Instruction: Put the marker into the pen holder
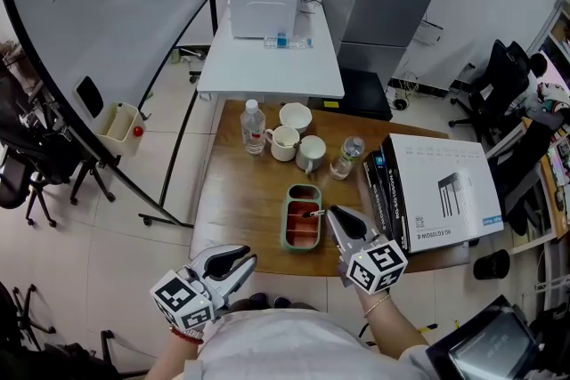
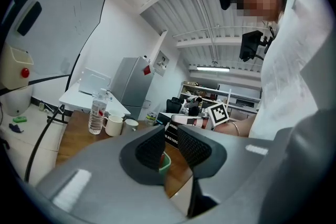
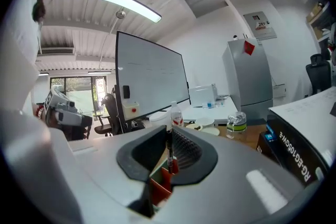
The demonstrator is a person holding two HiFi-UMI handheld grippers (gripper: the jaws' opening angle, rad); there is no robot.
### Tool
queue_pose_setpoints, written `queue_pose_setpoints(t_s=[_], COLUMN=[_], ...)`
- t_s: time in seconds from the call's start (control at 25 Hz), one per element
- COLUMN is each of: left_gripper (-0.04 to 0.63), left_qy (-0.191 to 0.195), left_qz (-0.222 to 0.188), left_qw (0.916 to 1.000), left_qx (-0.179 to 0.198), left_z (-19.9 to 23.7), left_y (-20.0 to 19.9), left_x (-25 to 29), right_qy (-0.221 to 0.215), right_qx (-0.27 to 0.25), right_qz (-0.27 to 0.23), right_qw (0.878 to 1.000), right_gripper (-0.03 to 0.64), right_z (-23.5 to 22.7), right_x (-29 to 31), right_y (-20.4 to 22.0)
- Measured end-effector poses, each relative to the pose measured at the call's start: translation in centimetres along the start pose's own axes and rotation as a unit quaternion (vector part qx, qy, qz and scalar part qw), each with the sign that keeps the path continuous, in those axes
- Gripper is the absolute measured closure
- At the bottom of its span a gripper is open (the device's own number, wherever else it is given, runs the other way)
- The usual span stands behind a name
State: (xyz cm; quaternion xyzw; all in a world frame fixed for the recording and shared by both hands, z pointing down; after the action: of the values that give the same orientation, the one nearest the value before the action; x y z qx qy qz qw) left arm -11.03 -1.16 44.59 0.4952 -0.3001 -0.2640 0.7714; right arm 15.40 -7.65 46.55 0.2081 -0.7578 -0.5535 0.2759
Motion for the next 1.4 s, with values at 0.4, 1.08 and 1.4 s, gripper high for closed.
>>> queue_pose_setpoints(t_s=[0.4, 1.08, 1.4], left_gripper=[0.518, 0.518, 0.518], left_qy=[-0.015, -0.006, -0.006], left_qz=[0.002, 0.004, 0.003], left_qw=[0.9998, 0.9998, 0.9997], left_qx=[-0.015, -0.019, -0.022], left_z=[0.4, 0.4, 0.5], left_y=[0.4, 0.7, 0.6], left_x=[-0.5, -0.9, -0.9], right_qy=[-0.001, 0.007, 0.036], right_qx=[0.024, 0.015, 0.025], right_qz=[0.018, 0.061, 0.063], right_qw=[1.0, 0.998, 0.997], right_gripper=[0.591, 0.507, 0.477], right_z=[-1.3, -1.5, -2.0], right_x=[-0.1, 2.1, -0.3], right_y=[4.6, 8.7, 9.2])
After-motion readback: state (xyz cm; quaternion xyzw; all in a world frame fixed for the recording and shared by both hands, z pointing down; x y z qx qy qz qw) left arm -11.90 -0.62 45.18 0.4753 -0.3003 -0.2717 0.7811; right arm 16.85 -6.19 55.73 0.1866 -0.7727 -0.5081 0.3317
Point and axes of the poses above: the fingertips, and each gripper's own axes: x forward along the fingers, z to its left, y out of its underside, the point moved 7 cm from there along -x, backward along the fingers, and after that the axes turned 15 degrees about -y, right-handed, at the moved point
